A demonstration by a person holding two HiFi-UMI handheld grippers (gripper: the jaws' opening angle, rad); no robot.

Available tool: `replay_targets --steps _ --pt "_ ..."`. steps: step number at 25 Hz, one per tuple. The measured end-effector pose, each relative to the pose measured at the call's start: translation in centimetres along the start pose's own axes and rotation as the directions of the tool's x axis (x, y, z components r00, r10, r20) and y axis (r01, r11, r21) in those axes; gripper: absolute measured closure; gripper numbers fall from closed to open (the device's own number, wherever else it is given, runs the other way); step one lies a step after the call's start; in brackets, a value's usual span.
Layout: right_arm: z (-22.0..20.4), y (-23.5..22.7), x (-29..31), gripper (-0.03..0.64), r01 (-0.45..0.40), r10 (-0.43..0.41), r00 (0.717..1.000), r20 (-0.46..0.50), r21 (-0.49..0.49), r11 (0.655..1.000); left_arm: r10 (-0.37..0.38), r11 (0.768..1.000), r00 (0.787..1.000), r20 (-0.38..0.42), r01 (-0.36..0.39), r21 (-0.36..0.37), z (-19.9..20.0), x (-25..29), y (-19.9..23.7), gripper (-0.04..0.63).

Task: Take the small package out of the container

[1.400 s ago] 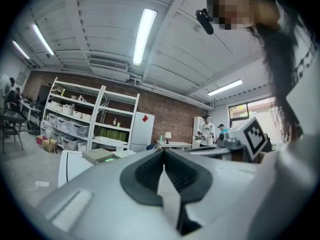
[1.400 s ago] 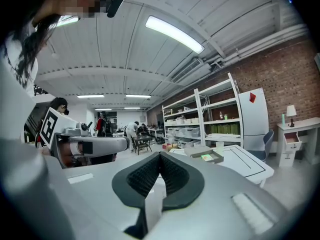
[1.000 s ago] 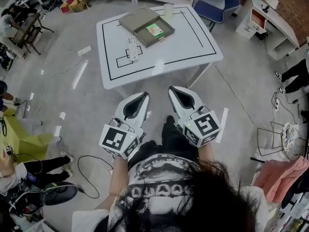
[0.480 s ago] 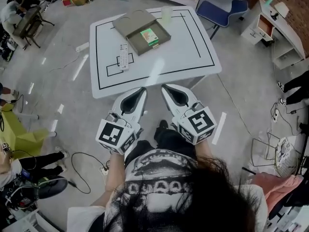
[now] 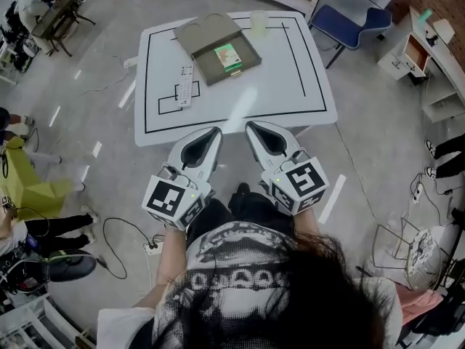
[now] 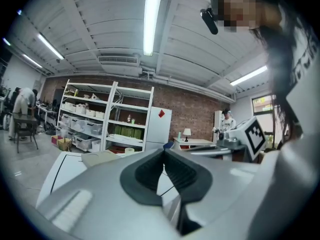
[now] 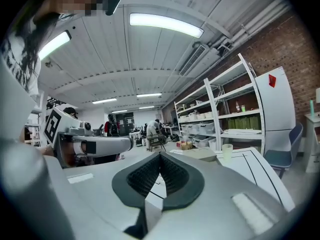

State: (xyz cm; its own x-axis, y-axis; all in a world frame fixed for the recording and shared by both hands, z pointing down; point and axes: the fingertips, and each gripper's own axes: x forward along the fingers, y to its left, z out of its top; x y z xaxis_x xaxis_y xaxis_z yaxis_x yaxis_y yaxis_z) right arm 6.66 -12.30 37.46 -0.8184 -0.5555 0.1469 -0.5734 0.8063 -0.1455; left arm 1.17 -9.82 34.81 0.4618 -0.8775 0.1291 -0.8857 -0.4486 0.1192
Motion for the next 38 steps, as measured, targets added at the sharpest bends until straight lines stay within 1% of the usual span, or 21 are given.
replay_targets --steps 6,11,19,28,35,38 --pt "-0.4 -1.3 0.3 0.620 -0.028 0.028 1.000 -0.004 0.016 0.999 0.010 1.000 1.000 -0.012 -0.009 0.014 -0.4 1.1 -0.3 0.595" --pt "-0.6 -1.5 0.8 0.620 -0.053 0.053 0.999 -0.005 0.029 0.998 0.060 0.998 0.998 -0.036 -0.060 0.009 -0.3 1.3 0.3 0.595" --pt "-1.4 -2.2 2.4 0.620 -0.053 0.054 0.998 -0.033 0.045 0.998 0.047 0.999 0.998 -0.034 -0.047 0.010 -0.7 1.7 1.6 0.595" --pt "-1.3 -4.3 7.2 0.620 -0.010 0.013 0.998 -0.060 0.041 0.999 0.017 1.000 0.998 -0.055 -0.017 0.015 -0.8 4.1 6.4 0.595" --pt "-1.4 -6.7 13.2 0.607 0.031 -0.024 0.995 -0.094 0.067 0.997 -0.019 1.000 0.998 -0.067 0.021 0.020 -0.3 6.5 12.0 0.595" --pt "-1.6 -8.1 15.8 0.598 0.060 -0.053 0.992 -0.116 0.058 0.997 -0.032 0.999 0.997 -0.065 0.033 0.019 0.1 7.4 14.5 0.595"
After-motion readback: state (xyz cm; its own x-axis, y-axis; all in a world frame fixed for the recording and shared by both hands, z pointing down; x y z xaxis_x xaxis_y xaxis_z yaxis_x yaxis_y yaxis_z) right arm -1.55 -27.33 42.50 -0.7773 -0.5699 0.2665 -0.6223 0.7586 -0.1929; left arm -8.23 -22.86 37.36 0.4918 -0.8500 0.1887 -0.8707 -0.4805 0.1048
